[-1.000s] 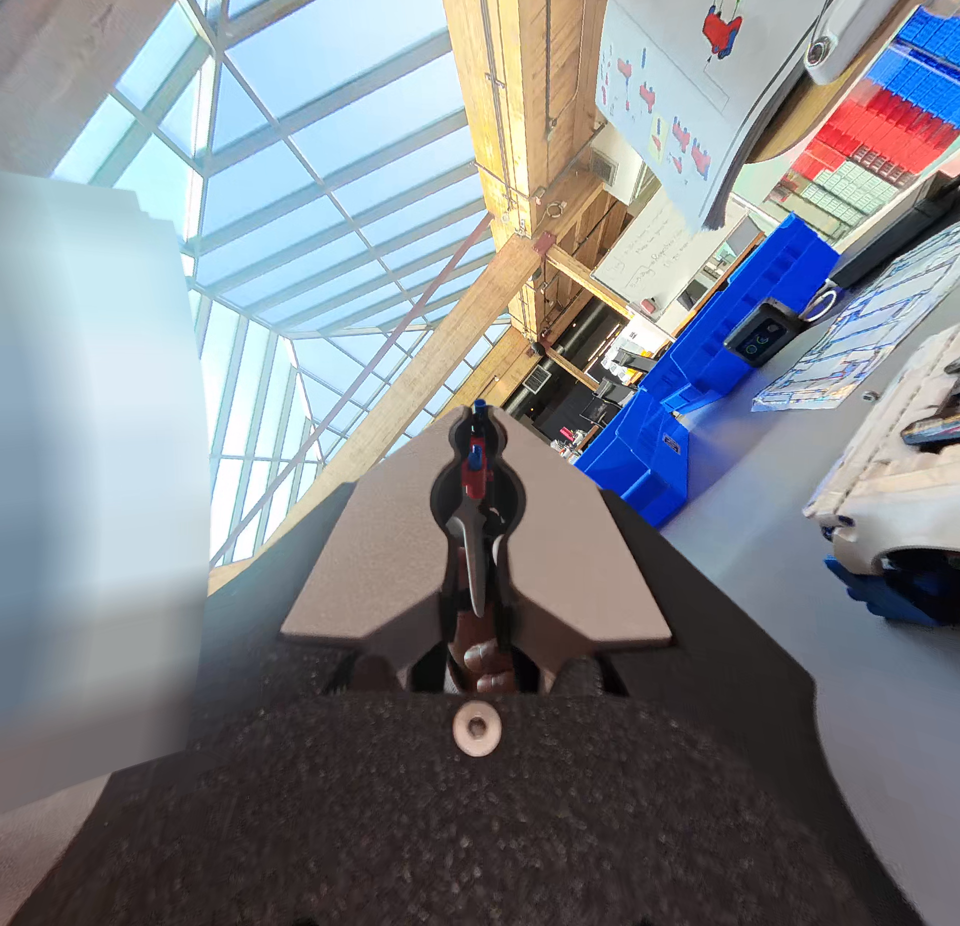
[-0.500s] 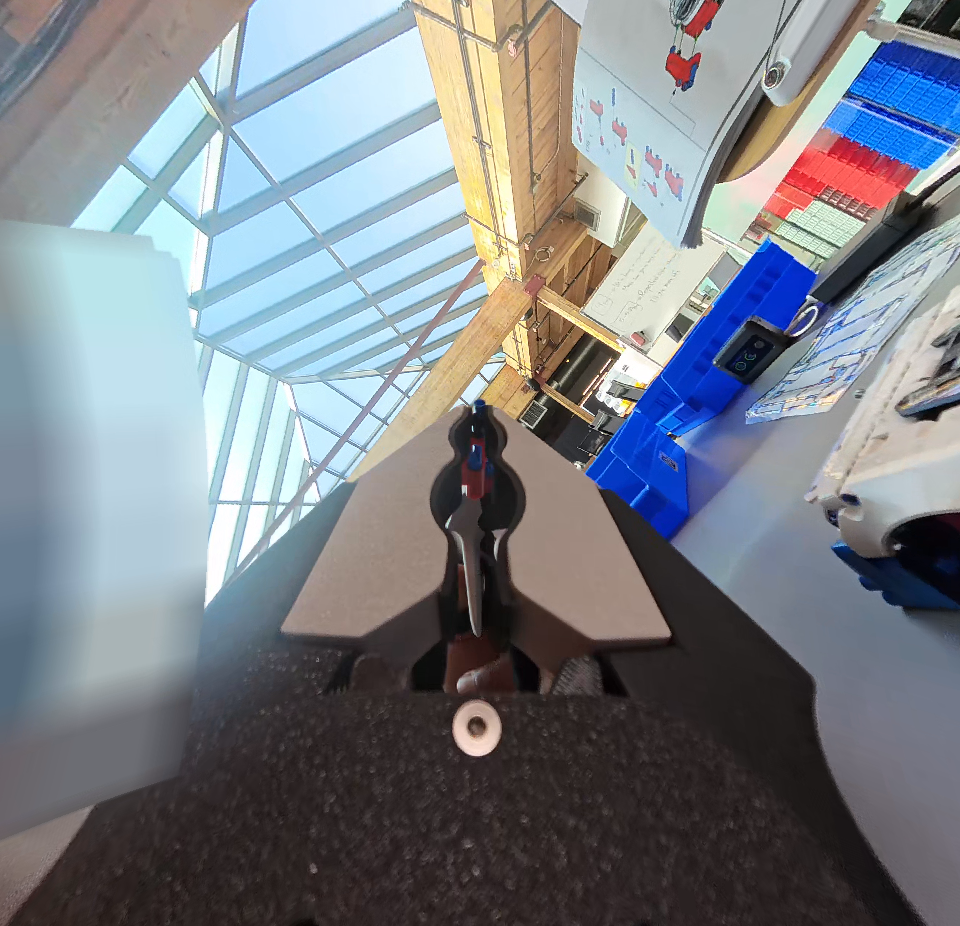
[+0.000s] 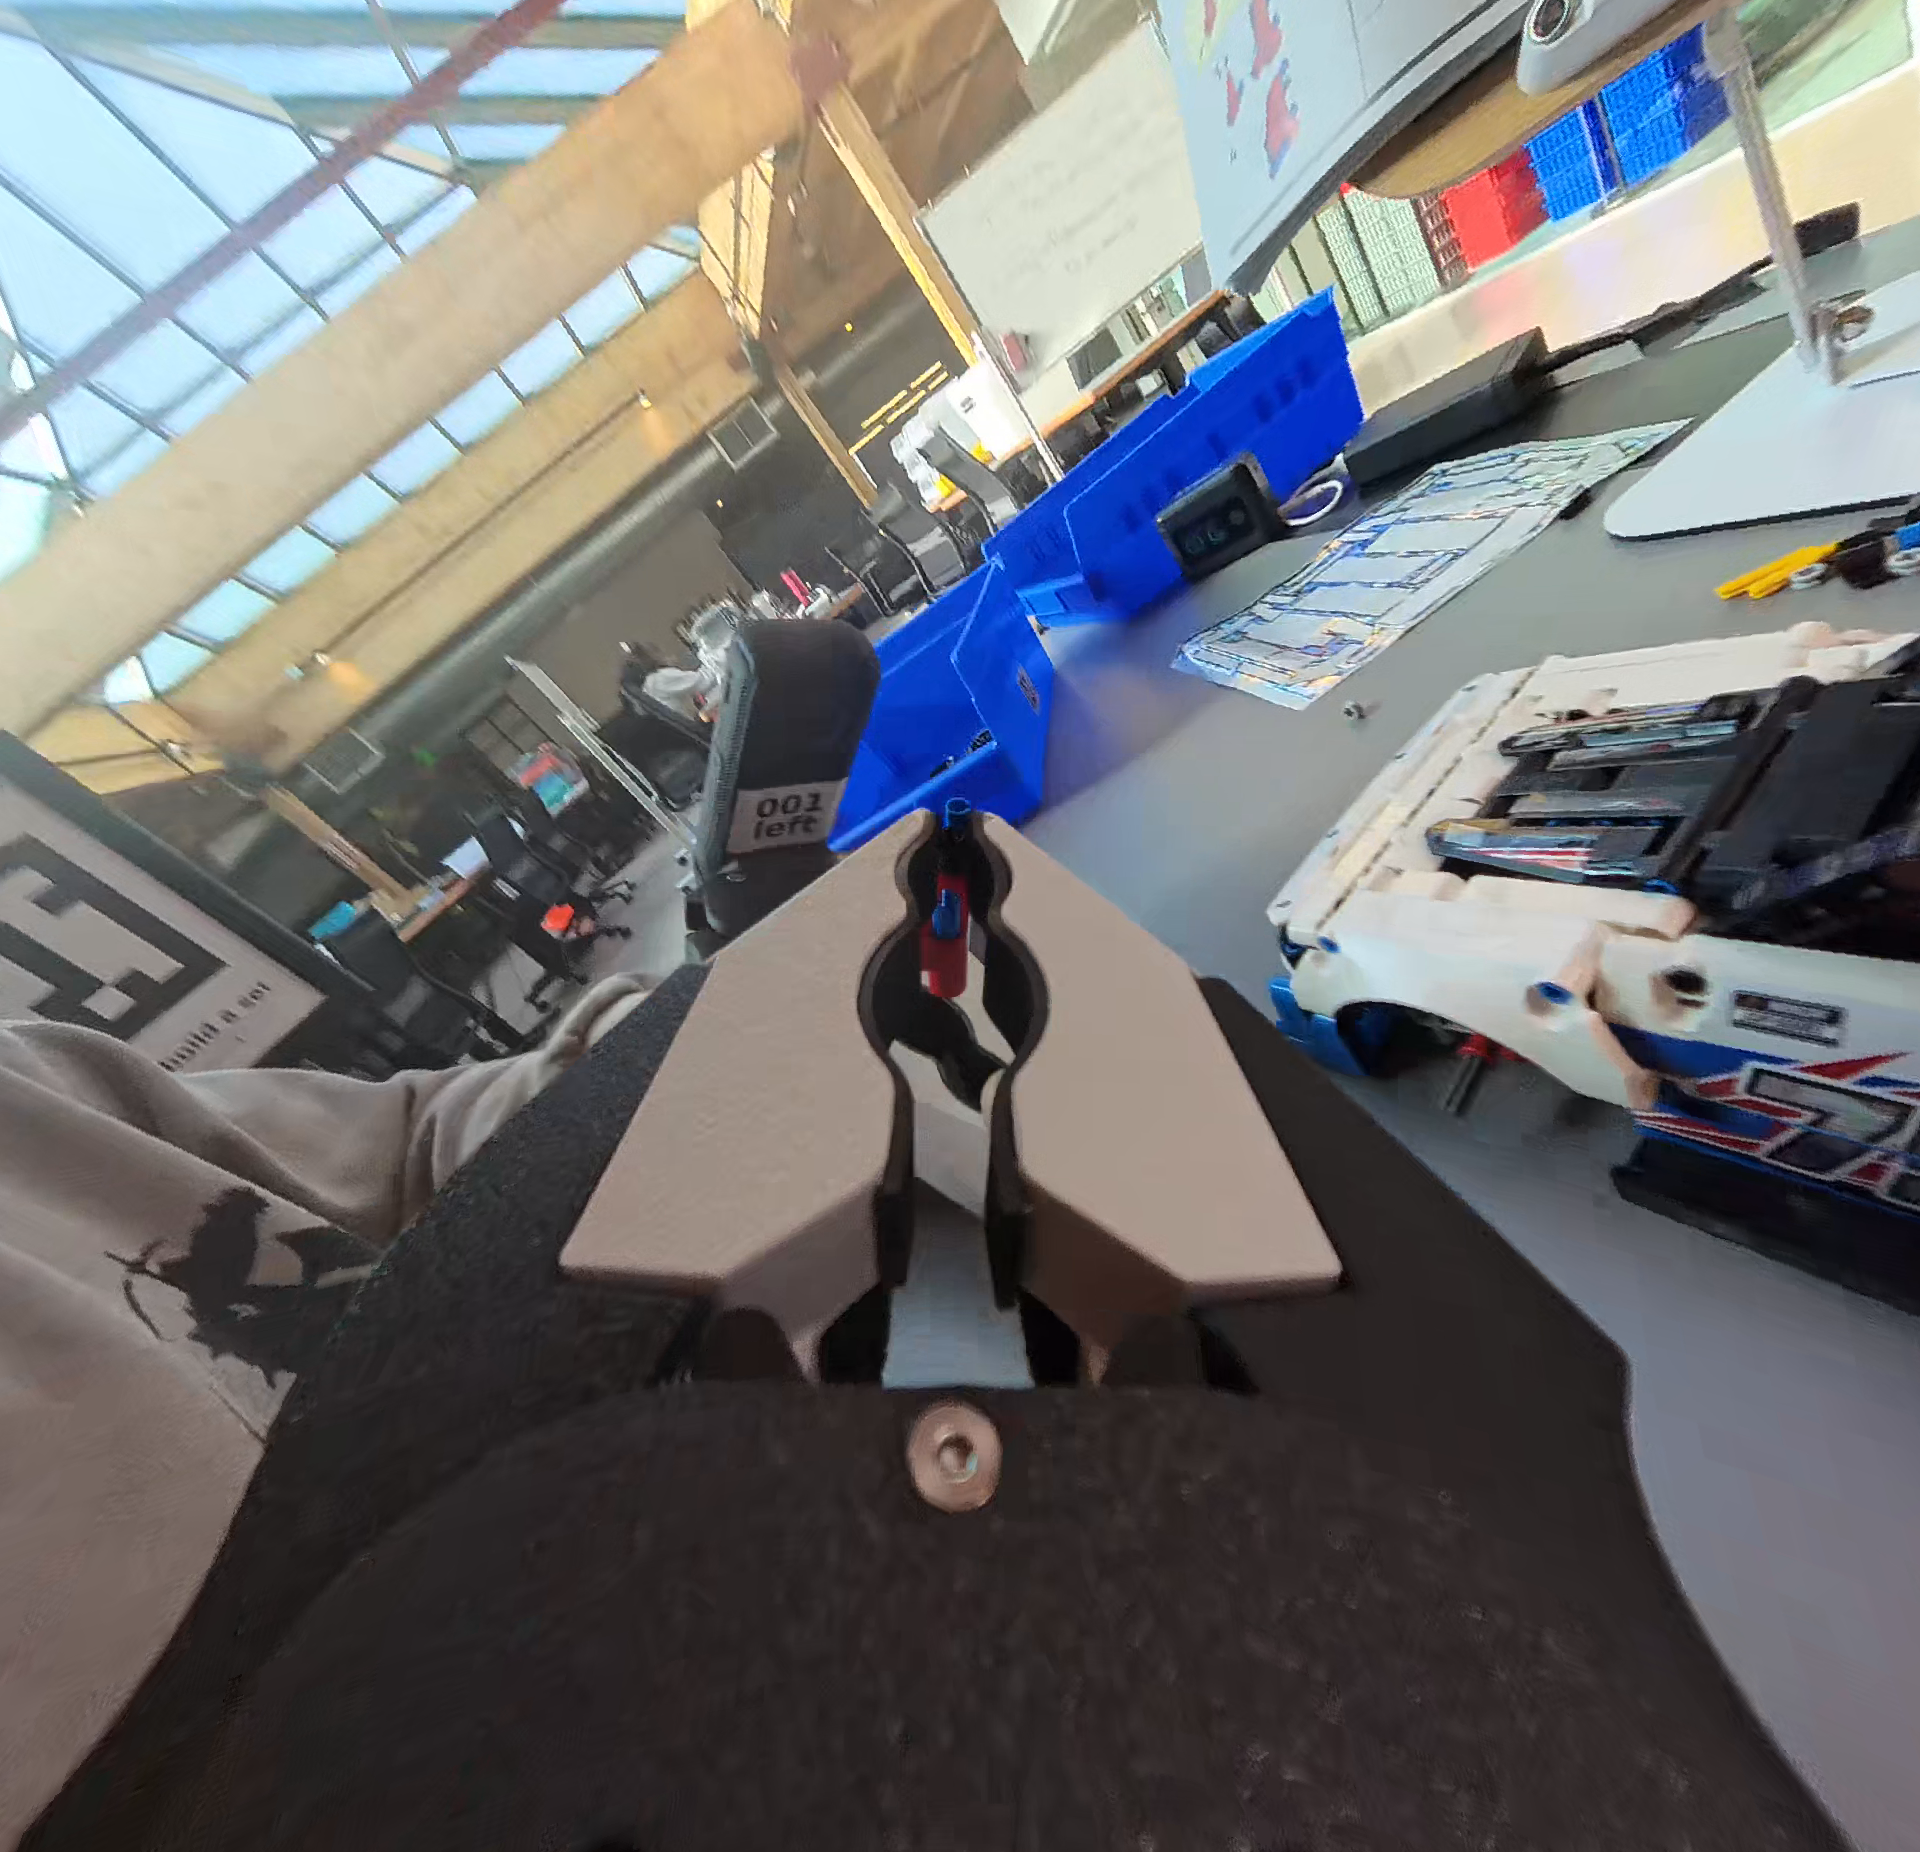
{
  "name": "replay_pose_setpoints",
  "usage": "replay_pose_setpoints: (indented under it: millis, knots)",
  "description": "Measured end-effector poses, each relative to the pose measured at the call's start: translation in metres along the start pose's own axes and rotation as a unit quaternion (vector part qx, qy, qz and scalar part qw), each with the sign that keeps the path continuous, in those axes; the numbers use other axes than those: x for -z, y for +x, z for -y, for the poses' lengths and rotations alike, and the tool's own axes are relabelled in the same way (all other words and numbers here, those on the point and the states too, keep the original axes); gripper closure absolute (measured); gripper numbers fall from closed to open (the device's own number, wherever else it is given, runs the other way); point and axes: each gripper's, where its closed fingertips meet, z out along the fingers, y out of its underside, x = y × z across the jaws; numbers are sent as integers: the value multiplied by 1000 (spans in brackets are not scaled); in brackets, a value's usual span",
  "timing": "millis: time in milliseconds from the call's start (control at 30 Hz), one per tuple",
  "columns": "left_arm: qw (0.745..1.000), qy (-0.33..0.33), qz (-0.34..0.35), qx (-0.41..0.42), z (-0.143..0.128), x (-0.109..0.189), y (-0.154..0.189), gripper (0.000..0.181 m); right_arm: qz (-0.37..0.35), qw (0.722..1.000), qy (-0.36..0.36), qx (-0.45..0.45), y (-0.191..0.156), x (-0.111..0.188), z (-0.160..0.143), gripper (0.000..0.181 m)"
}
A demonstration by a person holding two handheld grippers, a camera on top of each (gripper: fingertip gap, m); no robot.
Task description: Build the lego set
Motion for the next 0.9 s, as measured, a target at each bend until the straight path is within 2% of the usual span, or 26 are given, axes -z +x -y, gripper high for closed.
replay_pose_setpoints:
  millis: [67,100,233,367,433,500,567,667,733,800,900]
  knots:
    - [994,-69,57,-65,-19,-3,-13,176,-10,1000,-5,14,4,7,2,181]
    - [991,-82,64,-82,-22,-3,-13,176,-12,1000,-4,8,7,10,3,181]
    - [989,-100,44,-98,-26,-3,-6,176,-13,1000,-2,-29,16,23,3,181]
    - [998,0,-20,-57,4,2,10,176,33,999,20,-34,1,25,4,180]
    - [995,74,-60,-14,26,10,18,176,62,995,47,-59,-8,23,8,180]
    - [986,129,-96,33,41,16,20,176,64,996,32,-58,-10,17,0,180]
    - [977,158,-121,71,49,23,21,176,44,999,-4,-24,-7,12,-12,180]
    - [981,165,-72,72,50,28,2,176,-24,995,-86,40,10,13,-29,180]
    - [983,160,-65,68,49,30,0,176,-63,981,-169,74,24,17,-50,180]
    - [983,155,-61,71,48,29,-2,176,-87,951,-276,107,36,25,-77,180]
    - [986,144,-49,61,45,26,-4,176,-134,892,-380,203,54,40,-97,180]
